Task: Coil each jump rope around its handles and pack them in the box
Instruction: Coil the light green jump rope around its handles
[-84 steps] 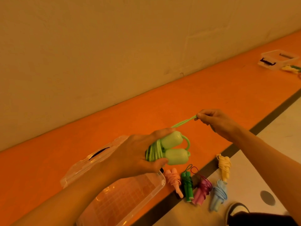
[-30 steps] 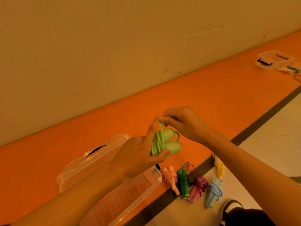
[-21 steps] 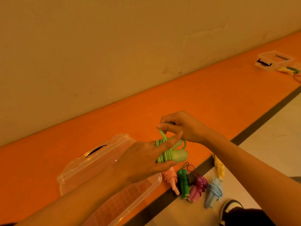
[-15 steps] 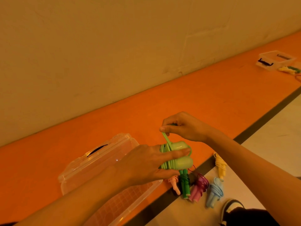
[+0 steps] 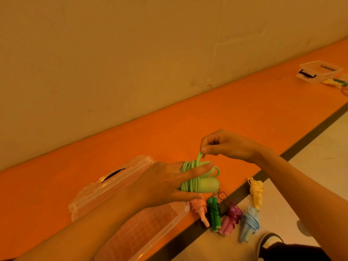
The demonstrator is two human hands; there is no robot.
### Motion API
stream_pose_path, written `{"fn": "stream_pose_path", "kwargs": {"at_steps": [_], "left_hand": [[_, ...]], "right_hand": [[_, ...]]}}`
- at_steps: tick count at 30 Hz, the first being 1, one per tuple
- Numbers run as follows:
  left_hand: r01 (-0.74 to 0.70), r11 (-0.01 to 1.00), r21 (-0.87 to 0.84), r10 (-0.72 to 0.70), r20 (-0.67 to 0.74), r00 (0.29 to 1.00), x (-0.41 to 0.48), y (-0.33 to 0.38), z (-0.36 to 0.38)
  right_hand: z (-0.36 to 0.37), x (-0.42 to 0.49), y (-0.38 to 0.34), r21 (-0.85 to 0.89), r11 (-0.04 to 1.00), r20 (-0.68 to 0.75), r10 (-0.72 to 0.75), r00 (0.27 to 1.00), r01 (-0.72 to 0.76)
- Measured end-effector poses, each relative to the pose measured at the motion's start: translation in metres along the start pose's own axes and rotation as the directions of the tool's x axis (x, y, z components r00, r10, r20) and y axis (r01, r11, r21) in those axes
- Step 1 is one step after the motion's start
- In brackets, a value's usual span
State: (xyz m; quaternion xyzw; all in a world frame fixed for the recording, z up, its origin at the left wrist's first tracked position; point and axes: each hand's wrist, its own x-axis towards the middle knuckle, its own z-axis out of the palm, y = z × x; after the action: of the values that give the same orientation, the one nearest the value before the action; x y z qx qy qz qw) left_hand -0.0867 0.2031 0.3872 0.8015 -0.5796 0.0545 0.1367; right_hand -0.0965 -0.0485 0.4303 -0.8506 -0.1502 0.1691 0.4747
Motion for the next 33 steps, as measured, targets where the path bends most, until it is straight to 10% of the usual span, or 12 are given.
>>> {"fn": "stream_pose_path", "kwargs": {"at_steps": [20, 33], "left_hand": [[0.117, 0.973, -0.201, -0.113, 0.028, 0.993, 0.001, 0.01, 0.004], [0.187, 0.956, -0.228, -0.21, -0.081, 0.974, -0.005, -0.002, -0.002]], "right_hand": [[-0.004, 0.009, 0.007, -0.102, 0.994, -0.229, -0.068, 0.971, 0.046], [-0.02, -0.009, 0.026, 0.21, 0.97, -0.114, 0.148, 0.982, -0.122]]}}
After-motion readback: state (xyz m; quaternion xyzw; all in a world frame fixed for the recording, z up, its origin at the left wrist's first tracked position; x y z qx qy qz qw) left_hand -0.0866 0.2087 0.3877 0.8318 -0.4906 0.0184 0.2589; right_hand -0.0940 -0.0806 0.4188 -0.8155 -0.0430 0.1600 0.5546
